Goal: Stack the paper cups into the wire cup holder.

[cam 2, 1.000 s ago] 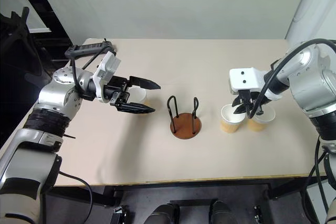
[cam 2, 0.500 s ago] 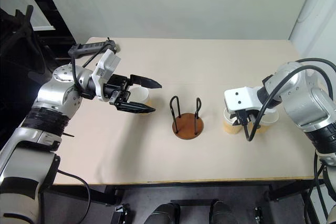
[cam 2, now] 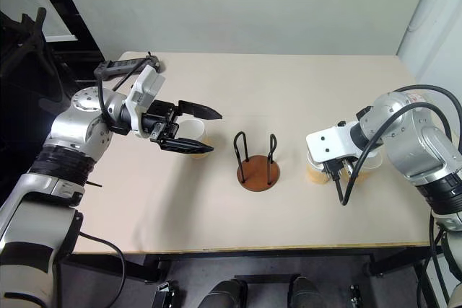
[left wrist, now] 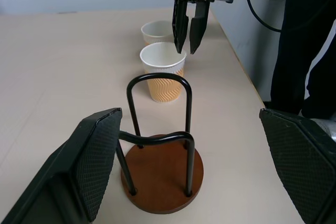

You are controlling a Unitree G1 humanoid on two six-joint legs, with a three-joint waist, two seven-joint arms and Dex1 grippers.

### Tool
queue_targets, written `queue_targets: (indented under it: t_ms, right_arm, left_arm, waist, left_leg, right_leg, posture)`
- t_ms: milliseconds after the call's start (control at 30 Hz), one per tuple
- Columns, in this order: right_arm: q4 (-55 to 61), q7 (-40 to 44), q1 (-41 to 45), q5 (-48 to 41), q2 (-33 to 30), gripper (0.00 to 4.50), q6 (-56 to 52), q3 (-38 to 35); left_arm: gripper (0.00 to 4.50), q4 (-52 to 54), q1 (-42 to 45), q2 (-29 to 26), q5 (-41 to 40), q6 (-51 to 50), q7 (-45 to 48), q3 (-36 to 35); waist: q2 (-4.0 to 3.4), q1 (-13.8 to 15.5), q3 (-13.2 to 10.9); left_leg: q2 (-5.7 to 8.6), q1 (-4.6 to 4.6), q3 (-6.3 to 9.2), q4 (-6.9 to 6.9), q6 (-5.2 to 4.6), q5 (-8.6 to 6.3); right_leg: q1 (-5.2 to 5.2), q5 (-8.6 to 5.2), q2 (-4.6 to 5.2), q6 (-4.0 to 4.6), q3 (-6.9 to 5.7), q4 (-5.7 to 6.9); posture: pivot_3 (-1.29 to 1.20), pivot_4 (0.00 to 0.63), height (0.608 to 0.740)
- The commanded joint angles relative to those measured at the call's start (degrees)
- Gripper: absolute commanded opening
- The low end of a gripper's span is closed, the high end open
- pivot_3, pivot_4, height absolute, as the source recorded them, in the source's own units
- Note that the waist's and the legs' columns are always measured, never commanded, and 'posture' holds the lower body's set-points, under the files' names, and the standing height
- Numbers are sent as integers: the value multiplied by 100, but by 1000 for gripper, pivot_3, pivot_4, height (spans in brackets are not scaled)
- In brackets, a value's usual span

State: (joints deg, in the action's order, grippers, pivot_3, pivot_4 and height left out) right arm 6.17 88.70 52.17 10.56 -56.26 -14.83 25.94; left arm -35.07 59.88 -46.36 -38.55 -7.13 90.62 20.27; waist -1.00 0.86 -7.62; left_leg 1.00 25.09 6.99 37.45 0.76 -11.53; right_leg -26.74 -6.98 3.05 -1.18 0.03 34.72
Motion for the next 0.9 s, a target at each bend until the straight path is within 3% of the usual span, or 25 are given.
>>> queue_targets:
  t_ms: [33, 733, 867, 900]
  right_arm:
    - [12, 1, -17, 127, -2, 949, 222, -48]
    - [-315, -110, -188, 701, 280, 949, 619, 30]
    - [-417, -126, -194, 848, 342, 29, 759, 55]
    - [-450, -141, -186, 884, 360, 29, 793, 55]
  left_arm:
    - [4500, -32, 110, -55, -71, 172, 188, -58]
    - [4500, 58, 40, -43, -78, 136, 188, -121]
    - [4500, 78, 42, -32, -76, 105, 188, -144]
    - [4500, 82, 36, -30, -75, 100, 188, -154]
  waist:
    - [0, 0, 0]
    - [1, -1, 0]
    - [1, -1, 0]
    - [1, -1, 0]
  left_leg:
    - [0, 0, 0, 0, 0, 0]
    - [0, 0, 2, 11, -3, -2]
    - [0, 1, 2, 12, -4, -3]
    - [1, 1, 3, 13, -4, -3]
  right_leg:
    - [0, 0, 0, 0, 0, 0]
    - [6, 2, 0, -3, 0, -1]
    - [7, 3, 0, -3, 0, -1]
    - [7, 3, 0, -3, 0, -1]
  posture:
    - [0, 150, 740]
    - [0, 150, 740]
    - [0, 150, 740]
    - [0, 150, 740]
